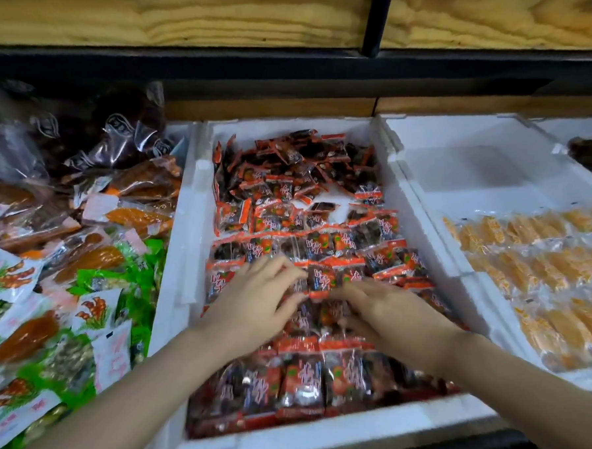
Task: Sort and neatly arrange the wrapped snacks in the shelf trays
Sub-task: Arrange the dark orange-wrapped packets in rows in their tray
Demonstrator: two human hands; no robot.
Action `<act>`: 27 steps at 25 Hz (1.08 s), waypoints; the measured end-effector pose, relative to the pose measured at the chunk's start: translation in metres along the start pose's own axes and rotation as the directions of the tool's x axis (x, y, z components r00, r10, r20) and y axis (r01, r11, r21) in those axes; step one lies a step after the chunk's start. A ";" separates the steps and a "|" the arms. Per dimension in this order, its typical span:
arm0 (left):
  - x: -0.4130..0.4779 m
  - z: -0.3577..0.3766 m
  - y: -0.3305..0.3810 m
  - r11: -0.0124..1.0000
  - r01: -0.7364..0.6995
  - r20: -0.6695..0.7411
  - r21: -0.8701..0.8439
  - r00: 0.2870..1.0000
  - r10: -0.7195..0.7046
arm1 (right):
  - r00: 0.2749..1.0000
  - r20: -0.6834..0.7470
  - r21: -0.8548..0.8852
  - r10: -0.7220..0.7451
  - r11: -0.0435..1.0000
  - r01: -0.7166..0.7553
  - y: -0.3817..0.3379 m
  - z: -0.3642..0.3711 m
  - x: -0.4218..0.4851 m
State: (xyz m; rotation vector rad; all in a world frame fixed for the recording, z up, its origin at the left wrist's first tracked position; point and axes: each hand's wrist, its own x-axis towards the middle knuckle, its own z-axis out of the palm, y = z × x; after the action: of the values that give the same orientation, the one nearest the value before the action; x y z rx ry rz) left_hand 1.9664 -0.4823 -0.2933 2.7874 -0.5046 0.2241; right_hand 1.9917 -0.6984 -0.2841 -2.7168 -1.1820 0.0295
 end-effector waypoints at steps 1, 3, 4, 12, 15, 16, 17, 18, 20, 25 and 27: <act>0.019 -0.001 -0.009 1.000 0.026 -0.054 0.001 0.998 -0.026 | 0.998 -0.056 0.028 -0.003 1.000 0.005 0.013 -0.005 0.015; 0.058 0.000 -0.033 0.995 0.101 -0.112 0.009 0.989 -0.100 | 0.988 -0.141 0.075 0.059 0.996 -0.048 0.043 -0.006 0.053; 0.075 0.002 -0.045 0.989 0.147 -0.108 0.008 0.984 -0.145 | 0.980 -0.157 0.104 0.119 0.989 -0.103 0.058 -0.004 0.073; 0.156 0.035 -0.107 0.948 0.204 0.048 0.242 0.974 -0.222 | 0.949 -0.031 0.138 0.314 0.942 -0.307 0.120 0.023 0.190; 0.169 0.039 -0.108 0.925 0.196 -0.022 0.325 0.980 -0.200 | 0.927 -0.045 0.160 0.373 0.918 -0.362 0.127 0.021 0.202; 0.171 0.038 -0.107 0.913 0.193 -0.032 0.360 0.980 -0.195 | 0.918 -0.068 0.143 0.391 0.915 -0.378 0.128 0.018 0.202; 0.173 0.036 -0.106 0.907 0.196 -0.051 0.372 0.980 -0.191 | 0.910 -0.114 0.134 0.400 0.913 -0.385 0.129 0.013 0.200; 0.173 0.033 -0.104 0.920 0.214 -0.103 0.329 0.976 -0.190 | 0.899 -0.172 0.154 0.403 0.912 -0.379 0.128 0.006 0.198; 0.167 0.024 -0.099 0.960 0.272 -0.286 0.057 0.926 -0.246 | 0.868 -0.296 0.277 0.399 0.905 -0.322 0.120 -0.012 0.188; 0.127 0.003 -0.057 0.652 0.288 -0.209 -0.701 0.792 -0.574 | 0.857 -0.372 0.472 0.357 0.868 -0.156 0.077 -0.044 0.139; 0.107 0.007 -0.045 0.522 0.307 -0.078 -0.796 0.803 -0.591 | 0.896 -0.285 0.573 0.339 0.810 -0.125 0.058 -0.043 0.119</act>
State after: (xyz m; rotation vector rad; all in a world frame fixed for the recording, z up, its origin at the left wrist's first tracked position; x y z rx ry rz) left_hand 2.0829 -0.4780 -0.2899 1.8727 0.2293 0.2855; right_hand 2.1191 -0.6575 -0.2454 -2.2043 -0.5951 -0.1047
